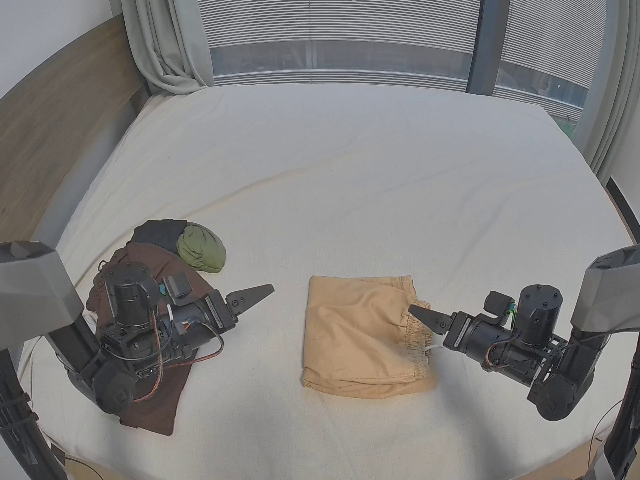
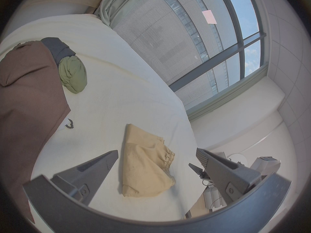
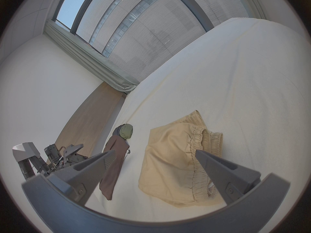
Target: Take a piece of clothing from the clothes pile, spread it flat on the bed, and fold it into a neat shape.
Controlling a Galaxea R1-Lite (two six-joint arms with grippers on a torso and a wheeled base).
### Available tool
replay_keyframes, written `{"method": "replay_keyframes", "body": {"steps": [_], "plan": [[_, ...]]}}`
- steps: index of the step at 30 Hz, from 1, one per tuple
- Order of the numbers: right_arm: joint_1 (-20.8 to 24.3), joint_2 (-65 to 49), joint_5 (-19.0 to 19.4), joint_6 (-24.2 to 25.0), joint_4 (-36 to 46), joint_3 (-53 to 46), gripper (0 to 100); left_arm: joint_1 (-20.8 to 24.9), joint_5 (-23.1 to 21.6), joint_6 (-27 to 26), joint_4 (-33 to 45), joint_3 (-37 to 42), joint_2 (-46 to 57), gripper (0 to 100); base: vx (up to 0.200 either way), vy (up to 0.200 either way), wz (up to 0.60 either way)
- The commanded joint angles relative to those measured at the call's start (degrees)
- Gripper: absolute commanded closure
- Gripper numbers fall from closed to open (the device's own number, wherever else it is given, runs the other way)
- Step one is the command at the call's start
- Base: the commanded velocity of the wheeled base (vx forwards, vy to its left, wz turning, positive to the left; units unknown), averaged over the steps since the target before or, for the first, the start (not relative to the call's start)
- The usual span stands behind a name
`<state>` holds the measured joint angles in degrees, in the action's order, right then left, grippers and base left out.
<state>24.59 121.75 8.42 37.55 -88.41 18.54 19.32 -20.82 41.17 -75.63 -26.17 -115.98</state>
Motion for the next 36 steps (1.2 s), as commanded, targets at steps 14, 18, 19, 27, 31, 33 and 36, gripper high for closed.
{"method": "replay_keyframes", "body": {"steps": [14,18,19,27,31,33,36], "plan": [[0.02,0.07,0.01,-0.37,0.08,-2.37,0,-4.2,-0.62,-22.1,-6.02,9.39,0.49,0,0.0,0.0,0.0],[-0.24,1.3,-0.07,-0.63,0.08,-3.51,0,-4.91,-0.71,-28.95,-8.57,11.93,-0.56,0,0.0,0.0,0.0],[-0.33,1.74,-0.07,-0.72,0.08,-3.6,0,-4.91,-0.71,-30.36,-9.27,12.55,-0.91,0,0.0,0.0,0.0],[-0.24,2.71,-0.07,-1.34,0.08,-5.45,0,-5.08,-0.71,-38.44,-13.05,15.01,-3.73,0,0.0,0.0,0.0],[-0.51,5.08,0.01,-1.42,0.08,-6.15,0,-5.0,-0.8,-39.23,-13.14,15.63,-3.55,0,0.0,0.0,0.0],[-0.59,6.66,-0.07,-1.78,0.08,-6.15,0,-4.91,-0.89,-40.11,-13.14,15.8,-3.73,0,0.0,0.0,0.0],[-0.77,9.12,0.01,-2.48,-0.01,-6.24,0,-4.82,-0.89,-40.55,-13.14,16.15,-3.99,0,0.0,0.0,0.0]]}}
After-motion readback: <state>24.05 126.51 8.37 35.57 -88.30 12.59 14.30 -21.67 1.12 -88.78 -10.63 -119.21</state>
